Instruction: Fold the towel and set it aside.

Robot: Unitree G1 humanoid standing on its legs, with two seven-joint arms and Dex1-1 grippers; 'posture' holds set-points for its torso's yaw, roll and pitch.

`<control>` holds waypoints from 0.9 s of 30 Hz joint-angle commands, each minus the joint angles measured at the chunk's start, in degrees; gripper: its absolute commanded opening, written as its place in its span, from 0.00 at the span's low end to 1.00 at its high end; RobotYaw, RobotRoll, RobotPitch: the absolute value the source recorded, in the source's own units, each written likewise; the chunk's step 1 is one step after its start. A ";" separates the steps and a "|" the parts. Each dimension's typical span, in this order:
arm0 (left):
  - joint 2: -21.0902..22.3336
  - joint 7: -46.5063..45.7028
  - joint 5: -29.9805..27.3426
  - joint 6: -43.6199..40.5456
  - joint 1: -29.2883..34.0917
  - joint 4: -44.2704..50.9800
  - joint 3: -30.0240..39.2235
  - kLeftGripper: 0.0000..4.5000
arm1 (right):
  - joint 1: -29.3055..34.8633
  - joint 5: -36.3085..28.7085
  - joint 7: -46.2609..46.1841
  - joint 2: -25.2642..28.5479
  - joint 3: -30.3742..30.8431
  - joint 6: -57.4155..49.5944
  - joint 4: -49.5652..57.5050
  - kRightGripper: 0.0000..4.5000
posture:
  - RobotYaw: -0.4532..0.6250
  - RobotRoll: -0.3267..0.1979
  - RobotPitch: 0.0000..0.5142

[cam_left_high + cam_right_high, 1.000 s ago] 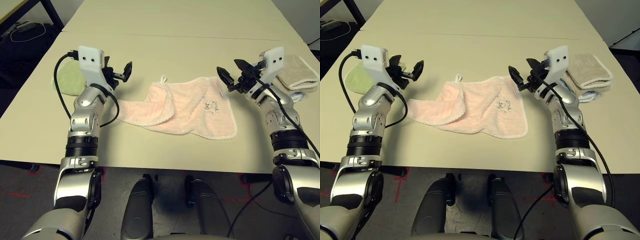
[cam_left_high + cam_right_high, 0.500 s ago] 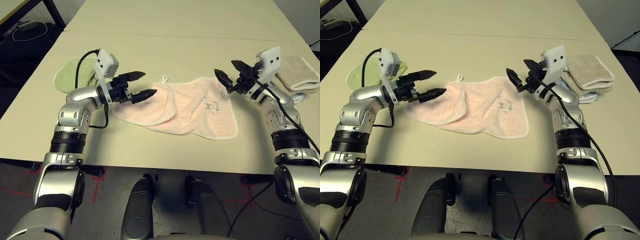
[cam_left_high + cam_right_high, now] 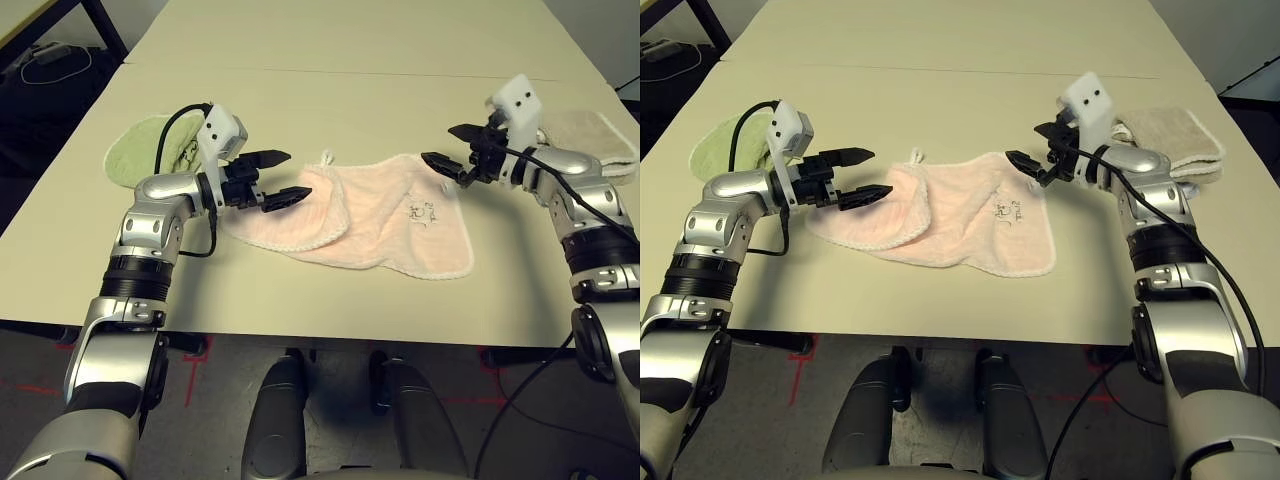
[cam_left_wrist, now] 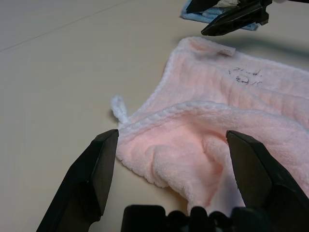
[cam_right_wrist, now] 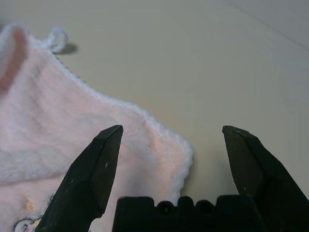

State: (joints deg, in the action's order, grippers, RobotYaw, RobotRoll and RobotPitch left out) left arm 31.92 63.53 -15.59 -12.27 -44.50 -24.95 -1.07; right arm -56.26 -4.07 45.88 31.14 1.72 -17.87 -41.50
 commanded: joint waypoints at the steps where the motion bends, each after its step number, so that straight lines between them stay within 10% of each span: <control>1: -0.28 -0.44 0.51 0.49 1.07 1.48 -0.32 1.00 | -2.44 1.12 -2.00 0.35 0.01 -5.83 -2.44 1.00 | 0.51 0.62 0.42; 27: -1.46 -1.49 0.28 -0.64 1.02 3.32 -0.60 1.00 | -19.21 5.28 5.16 -1.76 4.98 -22.86 -19.13 1.00 | 0.50 0.62 0.48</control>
State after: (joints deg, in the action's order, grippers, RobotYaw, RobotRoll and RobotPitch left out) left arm 30.39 61.88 -15.60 -12.41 -43.65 -23.04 -1.12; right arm -74.35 0.63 50.21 29.17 6.25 -41.91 -58.09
